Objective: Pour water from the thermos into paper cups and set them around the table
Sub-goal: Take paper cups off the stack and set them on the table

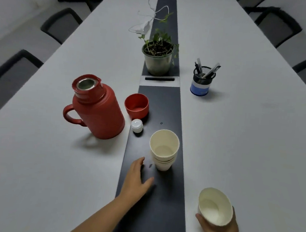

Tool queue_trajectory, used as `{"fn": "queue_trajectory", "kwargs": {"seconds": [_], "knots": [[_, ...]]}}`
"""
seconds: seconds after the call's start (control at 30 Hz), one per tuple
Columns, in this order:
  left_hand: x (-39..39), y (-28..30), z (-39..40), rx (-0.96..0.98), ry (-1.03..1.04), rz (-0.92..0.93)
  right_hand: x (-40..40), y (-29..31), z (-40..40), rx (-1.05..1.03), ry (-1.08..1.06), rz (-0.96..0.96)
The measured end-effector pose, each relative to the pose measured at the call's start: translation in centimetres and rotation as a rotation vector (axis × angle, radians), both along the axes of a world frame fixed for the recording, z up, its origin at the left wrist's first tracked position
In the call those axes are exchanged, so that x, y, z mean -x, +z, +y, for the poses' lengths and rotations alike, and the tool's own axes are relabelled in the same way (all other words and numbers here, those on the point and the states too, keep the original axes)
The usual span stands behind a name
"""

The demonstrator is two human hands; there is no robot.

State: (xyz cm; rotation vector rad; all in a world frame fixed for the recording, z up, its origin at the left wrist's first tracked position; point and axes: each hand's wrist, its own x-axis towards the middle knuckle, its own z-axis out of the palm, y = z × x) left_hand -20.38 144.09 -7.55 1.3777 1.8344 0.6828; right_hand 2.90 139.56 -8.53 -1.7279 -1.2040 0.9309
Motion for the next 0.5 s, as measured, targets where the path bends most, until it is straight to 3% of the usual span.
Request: {"fn": "queue_trajectory", "kwargs": {"seconds": [0.1,0.23,0.4,0.5], "knots": [[3.5,-0.2,-2.5,-0.034,0.019,0.110,3.4,0.4,0.3,0.035,0.074,0.047],[10.0,-0.4,-6.3,-0.059,0.178,0.253,10.9,0.4,0.8,-0.015,0.346,0.091],[20.3,-1.2,-11.5,0.078,0.330,0.513,22.3,0.4,1.3,0.067,0.533,0.154],[26.2,-1.7,-14.5,0.134,0.383,0.564,29.2,0.5,1.8,0.082,0.620,0.122]]}}
